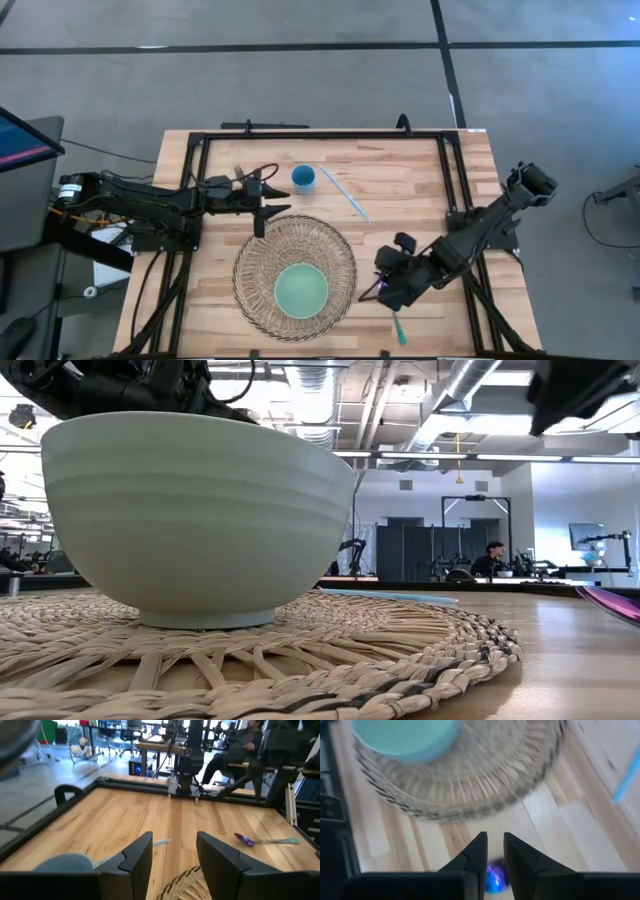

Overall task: Pick & Place Utensil
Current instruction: Put the blue spoon into the green bowl on the woven placemat

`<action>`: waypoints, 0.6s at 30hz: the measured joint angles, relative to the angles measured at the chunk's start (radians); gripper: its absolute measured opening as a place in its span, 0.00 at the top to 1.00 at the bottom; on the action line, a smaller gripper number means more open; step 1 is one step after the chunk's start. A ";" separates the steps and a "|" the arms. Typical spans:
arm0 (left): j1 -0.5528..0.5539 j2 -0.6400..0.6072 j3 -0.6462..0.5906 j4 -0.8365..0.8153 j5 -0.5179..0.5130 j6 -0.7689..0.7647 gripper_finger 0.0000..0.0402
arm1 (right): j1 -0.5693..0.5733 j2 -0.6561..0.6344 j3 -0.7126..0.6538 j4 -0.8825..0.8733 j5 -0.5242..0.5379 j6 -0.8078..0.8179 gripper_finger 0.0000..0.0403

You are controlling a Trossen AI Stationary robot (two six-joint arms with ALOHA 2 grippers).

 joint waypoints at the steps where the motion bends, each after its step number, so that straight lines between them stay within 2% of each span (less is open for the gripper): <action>1: 0.000 0.000 0.000 0.012 -0.002 0.005 0.62 | 0.013 0.000 0.000 -0.030 0.001 0.035 0.86; 5: 0.000 0.000 0.000 0.046 -0.003 0.008 0.62 | 0.081 0.000 0.000 -0.122 0.002 0.195 0.86; 10: 0.000 0.000 0.000 0.094 -0.003 0.010 0.62 | 0.165 0.000 -0.063 -0.099 -0.017 0.420 0.87; 14: 0.000 0.000 0.000 0.100 -0.003 0.010 0.62 | 0.229 0.000 -0.156 0.053 -0.028 0.591 0.89; 18: 0.000 0.000 0.000 0.100 -0.003 0.007 0.62 | 0.271 0.006 -0.241 0.285 -0.024 0.649 0.93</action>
